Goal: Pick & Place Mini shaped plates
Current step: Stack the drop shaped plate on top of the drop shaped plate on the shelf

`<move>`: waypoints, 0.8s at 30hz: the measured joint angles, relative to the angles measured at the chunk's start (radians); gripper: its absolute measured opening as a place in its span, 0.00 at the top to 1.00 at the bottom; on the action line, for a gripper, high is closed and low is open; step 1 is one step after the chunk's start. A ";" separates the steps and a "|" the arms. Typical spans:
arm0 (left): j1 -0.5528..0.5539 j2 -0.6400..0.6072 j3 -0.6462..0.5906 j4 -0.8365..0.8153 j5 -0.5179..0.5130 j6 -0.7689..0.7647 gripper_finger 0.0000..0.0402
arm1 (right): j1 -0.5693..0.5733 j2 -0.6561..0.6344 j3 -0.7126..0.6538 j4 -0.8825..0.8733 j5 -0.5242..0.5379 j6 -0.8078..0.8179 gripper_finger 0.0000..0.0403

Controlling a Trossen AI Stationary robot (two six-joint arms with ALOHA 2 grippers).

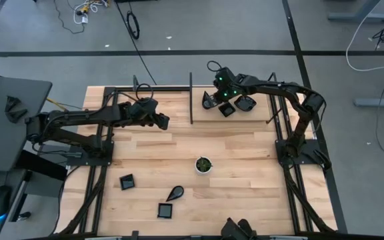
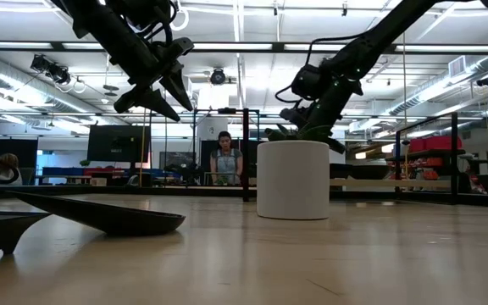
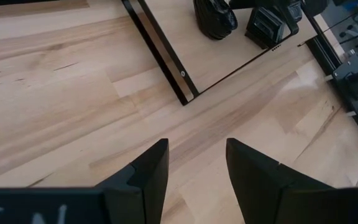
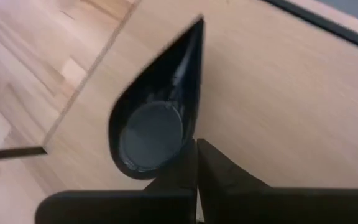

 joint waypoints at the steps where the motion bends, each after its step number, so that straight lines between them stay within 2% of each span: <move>1: 0.000 0.000 0.000 0.000 0.000 0.001 0.59 | 0.003 0.000 0.000 0.014 0.000 0.004 0.99; 5: 0.000 0.000 0.000 0.000 -0.001 0.001 0.59 | 0.005 0.000 0.000 0.046 -0.042 0.018 0.99; 18: 0.000 0.000 0.000 0.000 -0.011 0.001 0.59 | 0.006 0.040 0.000 0.136 -0.052 -0.008 0.99; 24: 0.000 0.000 0.000 0.000 -0.011 0.000 0.59 | 0.006 -0.019 0.000 0.141 -0.051 -0.024 0.99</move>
